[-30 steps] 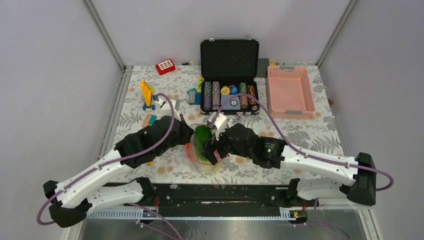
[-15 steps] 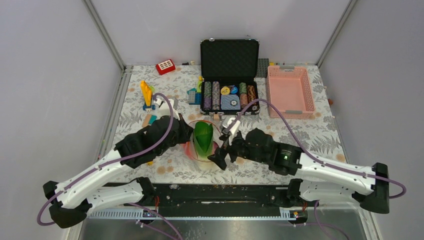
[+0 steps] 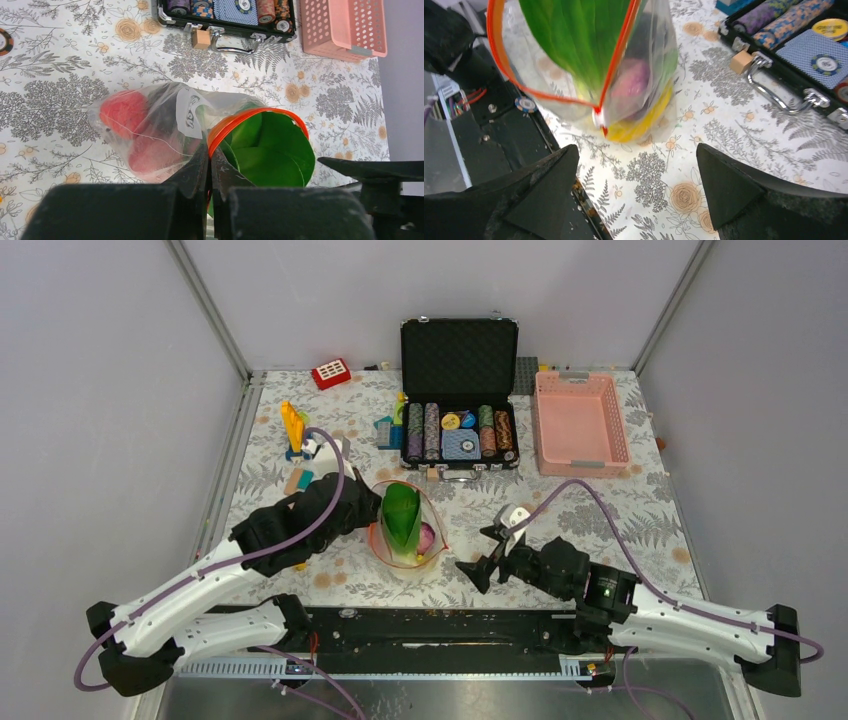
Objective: Place the food in the zip-top bag and seal the zipper
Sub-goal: Zip the zipper food storage bag at the center of the board.
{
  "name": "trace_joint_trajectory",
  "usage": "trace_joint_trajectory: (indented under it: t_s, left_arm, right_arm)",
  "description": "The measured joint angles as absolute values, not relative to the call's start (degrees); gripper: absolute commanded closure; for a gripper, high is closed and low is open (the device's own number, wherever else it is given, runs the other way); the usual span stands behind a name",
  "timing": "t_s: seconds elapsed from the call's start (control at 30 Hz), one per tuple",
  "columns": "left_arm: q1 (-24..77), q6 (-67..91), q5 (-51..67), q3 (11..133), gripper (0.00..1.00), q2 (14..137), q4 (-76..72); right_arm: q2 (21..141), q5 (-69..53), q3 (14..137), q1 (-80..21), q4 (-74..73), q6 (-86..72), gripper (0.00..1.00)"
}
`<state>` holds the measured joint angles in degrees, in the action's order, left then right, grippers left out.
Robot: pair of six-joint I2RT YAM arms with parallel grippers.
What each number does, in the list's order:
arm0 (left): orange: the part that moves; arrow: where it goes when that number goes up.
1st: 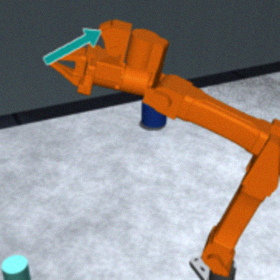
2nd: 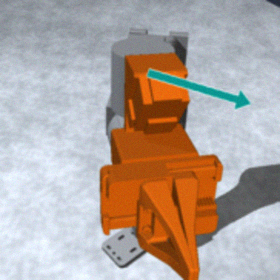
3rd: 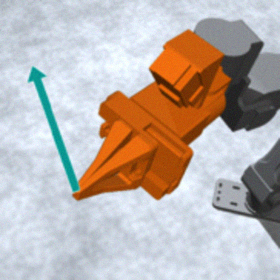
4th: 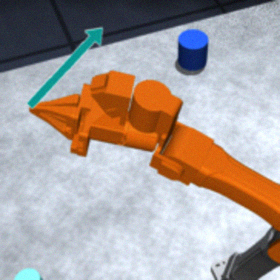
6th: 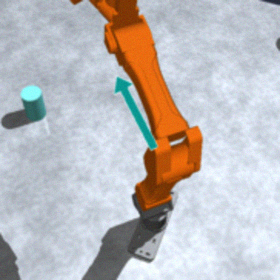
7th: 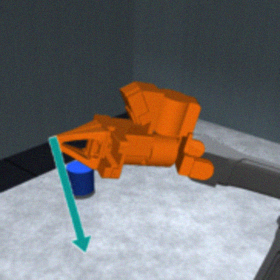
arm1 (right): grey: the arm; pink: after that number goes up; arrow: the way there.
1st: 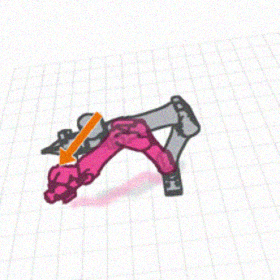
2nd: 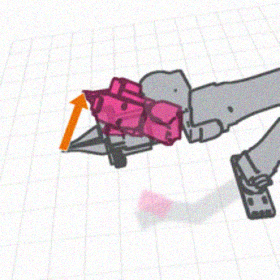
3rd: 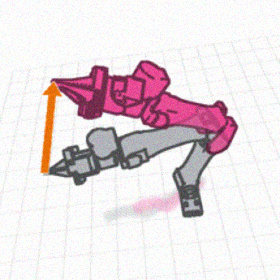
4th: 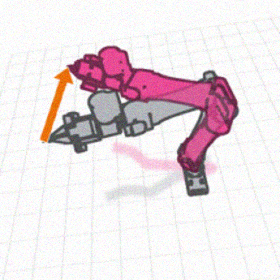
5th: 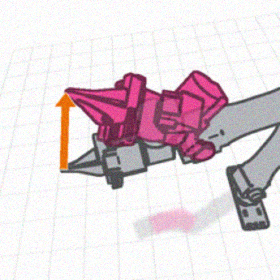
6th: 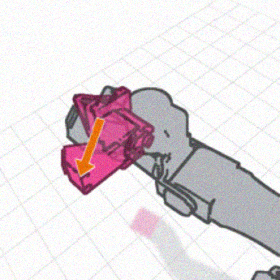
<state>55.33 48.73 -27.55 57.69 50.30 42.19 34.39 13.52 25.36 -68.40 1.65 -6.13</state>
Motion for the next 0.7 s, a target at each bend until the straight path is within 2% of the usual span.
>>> trace_joint_trajectory:
  t_s: [0.2,0.7]
  left_arm:
    - [55.27,50.61,-28.91,57.69,1.0,51.11,44.05]
    - [54.74,53.71,-29.67,57.36,1.0,51.66,45.8]
  right_arm:
    - [33.26,10.48,16.1,-68.36,9.61,-2.09,0.1]
    - [55.68,0.4,10.57,-65.52,44.58,0.69,0.13]
